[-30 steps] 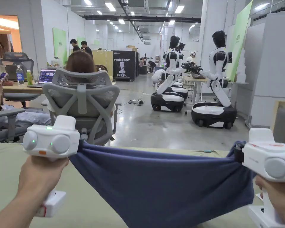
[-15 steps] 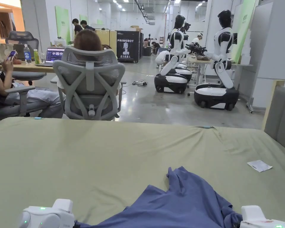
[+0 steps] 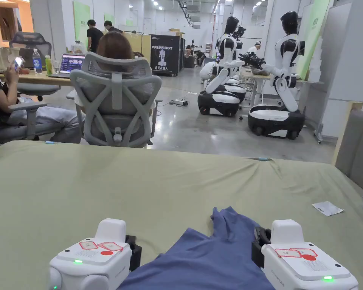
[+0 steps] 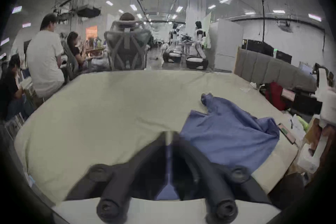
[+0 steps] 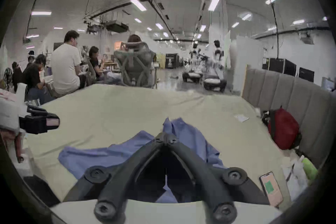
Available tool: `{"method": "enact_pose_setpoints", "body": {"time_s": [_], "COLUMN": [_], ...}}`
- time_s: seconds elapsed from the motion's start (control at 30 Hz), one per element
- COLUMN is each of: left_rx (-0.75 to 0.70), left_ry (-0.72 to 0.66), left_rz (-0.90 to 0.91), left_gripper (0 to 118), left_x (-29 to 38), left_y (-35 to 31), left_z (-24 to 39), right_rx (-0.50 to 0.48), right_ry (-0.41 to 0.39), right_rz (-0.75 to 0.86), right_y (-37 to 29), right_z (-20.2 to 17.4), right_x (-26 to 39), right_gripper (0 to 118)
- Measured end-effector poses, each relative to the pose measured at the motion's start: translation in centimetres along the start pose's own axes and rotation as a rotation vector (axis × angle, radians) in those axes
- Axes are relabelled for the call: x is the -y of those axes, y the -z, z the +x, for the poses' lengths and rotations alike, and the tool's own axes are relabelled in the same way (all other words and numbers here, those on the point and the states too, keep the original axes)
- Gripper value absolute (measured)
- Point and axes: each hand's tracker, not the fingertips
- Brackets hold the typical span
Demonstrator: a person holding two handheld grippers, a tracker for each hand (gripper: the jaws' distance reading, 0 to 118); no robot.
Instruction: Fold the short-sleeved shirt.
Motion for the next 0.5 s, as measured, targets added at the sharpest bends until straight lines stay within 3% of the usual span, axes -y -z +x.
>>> {"method": "enact_pose_setpoints", "body": {"time_s": [0.1,0.17,0.27,0.4,0.43,0.47,0.5], "left_rx": [0.062,0.087,0.046,0.042,0.037,0.028,0.026], "left_ry": [-0.029,-0.092,-0.077,-0.182,-0.183,-0.187,-0.189], "left_rz": [-0.091,-0.204,-0.484,-0.641,-0.645,-0.657,-0.663], "left_gripper": [0,0,0,0,19,70,105], "left_x": [-0.8,-1.2,-0.5,1.8,2.0,2.1,2.4], "left_y": [0.3,1.6,5.0,7.7,7.8,8.0,8.4], "left_z": [-1.8,-3.9,-7.7,-11.9,-12.4,-12.7,-12.9], "right_rx": [-0.081,-0.066,-0.082,-0.087,-0.096,-0.101,-0.101], "right_ry": [0.07,0.043,0.016,0.017,0.016,0.015,0.012], "right_rz": [-0.046,-0.038,-0.045,-0.052,-0.057,-0.061,-0.064], "right_y": [0.5,0.6,0.7,1.1,1.3,1.4,1.6], "right_z": [0.2,-0.3,-0.5,-0.9,-0.9,-1.0,-1.1], "right_x": [-0.2,0.0,0.0,0.2,0.2,0.2,0.3], "right_gripper": [0,0,0,0,0,0,0]}}
